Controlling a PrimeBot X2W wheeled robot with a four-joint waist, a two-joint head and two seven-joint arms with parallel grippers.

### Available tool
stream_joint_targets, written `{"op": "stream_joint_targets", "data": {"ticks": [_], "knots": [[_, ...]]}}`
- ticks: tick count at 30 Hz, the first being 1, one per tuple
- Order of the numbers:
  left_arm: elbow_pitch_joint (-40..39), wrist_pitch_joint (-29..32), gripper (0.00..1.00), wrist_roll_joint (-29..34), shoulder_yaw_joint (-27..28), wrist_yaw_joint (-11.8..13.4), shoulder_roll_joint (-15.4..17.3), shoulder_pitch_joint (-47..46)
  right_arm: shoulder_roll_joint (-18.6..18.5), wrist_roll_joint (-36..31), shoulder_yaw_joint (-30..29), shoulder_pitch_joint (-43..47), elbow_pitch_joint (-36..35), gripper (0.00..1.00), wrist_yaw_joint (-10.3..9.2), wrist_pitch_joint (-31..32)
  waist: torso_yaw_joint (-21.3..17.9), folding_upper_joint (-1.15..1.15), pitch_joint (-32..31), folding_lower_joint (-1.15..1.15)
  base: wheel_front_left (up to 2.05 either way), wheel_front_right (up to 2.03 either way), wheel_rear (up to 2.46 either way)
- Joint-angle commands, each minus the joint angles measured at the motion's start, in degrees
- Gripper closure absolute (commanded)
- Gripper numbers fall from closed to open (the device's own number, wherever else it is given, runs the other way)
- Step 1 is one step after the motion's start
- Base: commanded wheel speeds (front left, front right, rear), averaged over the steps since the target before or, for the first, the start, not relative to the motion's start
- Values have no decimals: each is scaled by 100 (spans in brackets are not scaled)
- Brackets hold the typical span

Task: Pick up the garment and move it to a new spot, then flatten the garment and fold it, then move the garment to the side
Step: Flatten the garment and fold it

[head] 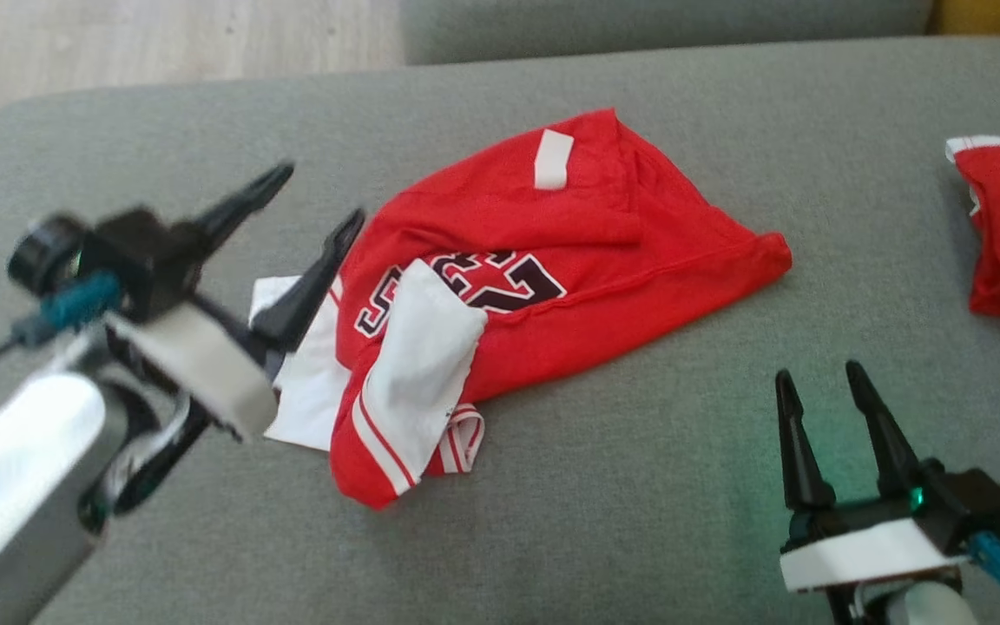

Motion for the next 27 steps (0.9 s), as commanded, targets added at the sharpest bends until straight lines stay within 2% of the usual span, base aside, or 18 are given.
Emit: {"op": "stream_joint_targets", "data": {"ticks": [1, 5, 11, 17, 23, 27], "knots": [[-126, 68, 0, 41, 266, -50, 198, -382, -35, 4, 148, -221, -185, 0, -5, -22, -85, 0, 98, -1, 0, 0, 0], [-112, 399, 0, 136, -88, -296, -191, -733, -35, 78, 139, -308, -185, 0, -5, -22, -207, 0, 252, -1, 0, 0, 0], [239, 428, 0, 200, -742, -353, -997, -502, -35, 177, 168, -398, -190, 0, -5, -22, -334, 0, 407, -1, 0, 0, 0], [1072, 191, 0, 347, -1112, -89, -1578, -92, -35, 166, 103, -431, -208, 0, -5, -22, -305, 0, 500, -1, 0, 0, 0], [2081, -252, 0, 631, -1089, 267, -1818, -35, -35, 72, 47, -446, -220, 0, -5, -22, -205, 0, 554, -1, 0, 0, 0], [2551, -440, 0, 568, -1062, 268, -2010, -24, -35, 47, 33, -467, -228, 0, -5, -22, -145, 0, 575, -1, 0, 0, 0]]}}
